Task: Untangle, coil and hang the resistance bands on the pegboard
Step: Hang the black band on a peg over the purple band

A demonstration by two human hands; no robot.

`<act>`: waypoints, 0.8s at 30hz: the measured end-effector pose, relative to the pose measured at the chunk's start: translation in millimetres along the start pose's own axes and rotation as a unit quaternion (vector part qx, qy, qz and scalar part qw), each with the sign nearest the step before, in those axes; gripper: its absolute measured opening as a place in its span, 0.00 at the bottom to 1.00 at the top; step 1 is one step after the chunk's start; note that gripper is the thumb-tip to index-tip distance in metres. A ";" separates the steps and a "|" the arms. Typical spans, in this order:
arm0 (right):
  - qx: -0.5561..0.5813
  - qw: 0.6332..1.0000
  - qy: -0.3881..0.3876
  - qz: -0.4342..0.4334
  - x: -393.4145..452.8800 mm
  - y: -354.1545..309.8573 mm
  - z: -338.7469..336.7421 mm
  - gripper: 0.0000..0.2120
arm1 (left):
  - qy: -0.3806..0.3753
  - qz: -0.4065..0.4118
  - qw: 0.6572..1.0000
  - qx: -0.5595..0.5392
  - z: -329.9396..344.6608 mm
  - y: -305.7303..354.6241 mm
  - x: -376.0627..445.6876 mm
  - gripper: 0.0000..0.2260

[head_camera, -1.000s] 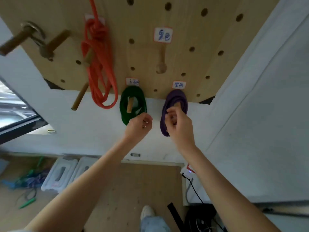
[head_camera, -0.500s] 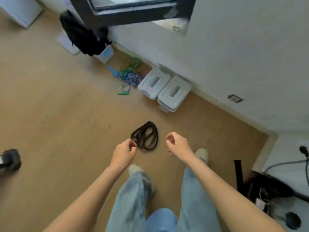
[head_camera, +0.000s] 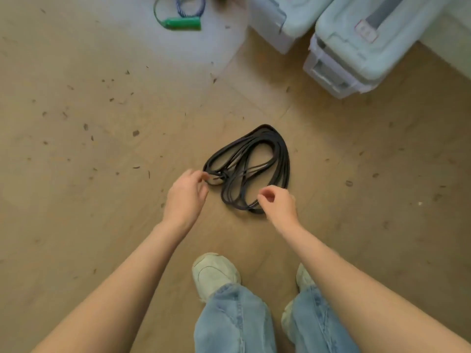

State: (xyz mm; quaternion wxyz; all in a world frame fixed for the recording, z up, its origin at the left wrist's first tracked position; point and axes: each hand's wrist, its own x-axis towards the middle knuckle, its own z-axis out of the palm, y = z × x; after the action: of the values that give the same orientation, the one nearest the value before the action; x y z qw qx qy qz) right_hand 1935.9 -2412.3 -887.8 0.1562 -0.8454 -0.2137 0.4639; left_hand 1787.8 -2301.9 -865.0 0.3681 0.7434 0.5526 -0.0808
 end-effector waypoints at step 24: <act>0.289 0.951 0.011 -0.107 31.9 6.0 -36.8 0.09 | -0.062 -0.010 0.993 -0.104 29.0 -12.3 93.8 0.07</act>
State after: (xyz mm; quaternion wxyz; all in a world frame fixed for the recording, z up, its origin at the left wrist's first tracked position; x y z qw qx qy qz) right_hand 1983.8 -2403.8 -894.3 0.4447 -0.7412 -0.1585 0.4771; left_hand 1820.6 -2247.5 -940.8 0.4761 0.6890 0.5416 -0.0730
